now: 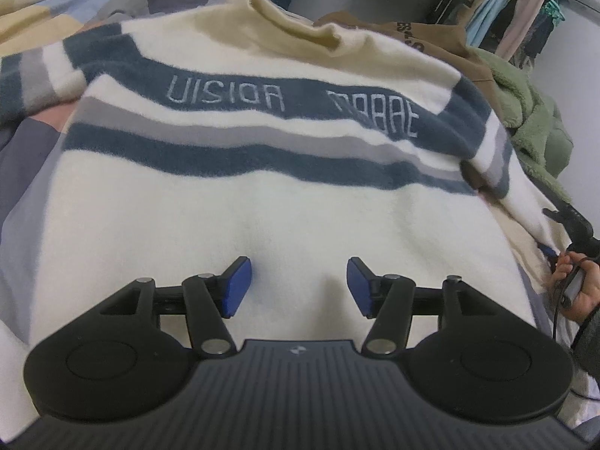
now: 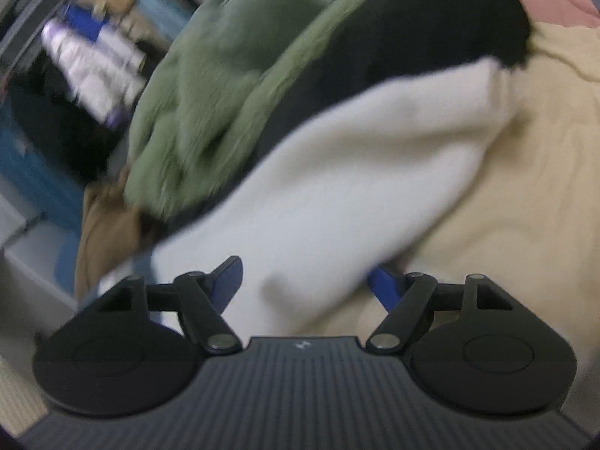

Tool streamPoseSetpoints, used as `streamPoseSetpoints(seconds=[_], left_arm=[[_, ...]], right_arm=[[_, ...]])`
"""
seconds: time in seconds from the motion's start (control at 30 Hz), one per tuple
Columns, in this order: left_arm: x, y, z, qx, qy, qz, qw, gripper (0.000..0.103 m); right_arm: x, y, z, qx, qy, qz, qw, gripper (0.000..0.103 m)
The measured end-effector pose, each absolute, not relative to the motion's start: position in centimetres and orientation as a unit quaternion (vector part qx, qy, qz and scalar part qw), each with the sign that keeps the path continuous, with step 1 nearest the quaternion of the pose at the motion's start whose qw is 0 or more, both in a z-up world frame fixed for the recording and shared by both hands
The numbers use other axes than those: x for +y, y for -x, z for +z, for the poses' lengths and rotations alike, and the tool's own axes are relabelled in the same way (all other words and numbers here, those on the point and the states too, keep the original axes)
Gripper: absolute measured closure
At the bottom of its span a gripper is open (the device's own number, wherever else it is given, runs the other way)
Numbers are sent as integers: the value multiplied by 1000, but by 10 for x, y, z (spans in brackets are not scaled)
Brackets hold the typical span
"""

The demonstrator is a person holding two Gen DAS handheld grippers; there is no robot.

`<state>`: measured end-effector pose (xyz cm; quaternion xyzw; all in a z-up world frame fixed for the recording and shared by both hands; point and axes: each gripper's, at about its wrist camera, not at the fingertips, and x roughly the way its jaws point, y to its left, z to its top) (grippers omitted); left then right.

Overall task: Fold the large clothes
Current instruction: 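Reach the right gripper to the sweater sleeve by the clothes pile and grasp it, then lift the sleeve with the right gripper, lay it across the sweater front, open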

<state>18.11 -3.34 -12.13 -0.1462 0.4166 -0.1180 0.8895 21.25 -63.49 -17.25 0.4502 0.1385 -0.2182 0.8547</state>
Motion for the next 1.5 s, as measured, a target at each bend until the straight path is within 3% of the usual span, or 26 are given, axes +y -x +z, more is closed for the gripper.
streamPoseSetpoints(seconds=[0.13, 0.27, 0.33, 0.37, 0.47, 0.87, 1.23, 1.5], left_arm=[[-35, -187, -125, 416, 143, -108, 891, 40], [-36, -191, -126, 417, 143, -101, 892, 40], [-35, -193, -125, 418, 147, -98, 891, 40], [-34, -194, -124, 418, 151, -97, 890, 40], [-32, -196, -122, 417, 156, -93, 891, 40], [-52, -191, -131, 408, 60, -116, 904, 33], [-16, -160, -98, 380, 127, -120, 908, 32], [36, -141, -63, 327, 194, -118, 917, 33]], right_arm=[[-665, -217, -177, 94, -438, -241, 861, 40], [-684, -207, -172, 42, -436, -238, 867, 63], [-686, -200, -166, 25, -417, -231, 879, 69], [-687, -198, -162, 21, -405, -225, 886, 80], [-688, -200, -147, 26, -358, -226, 906, 89], [-618, -205, -22, 24, -219, -139, 966, 91], [-445, -163, 89, -7, -138, 30, 990, 91], [-303, -133, 98, 19, -29, 157, 987, 91]])
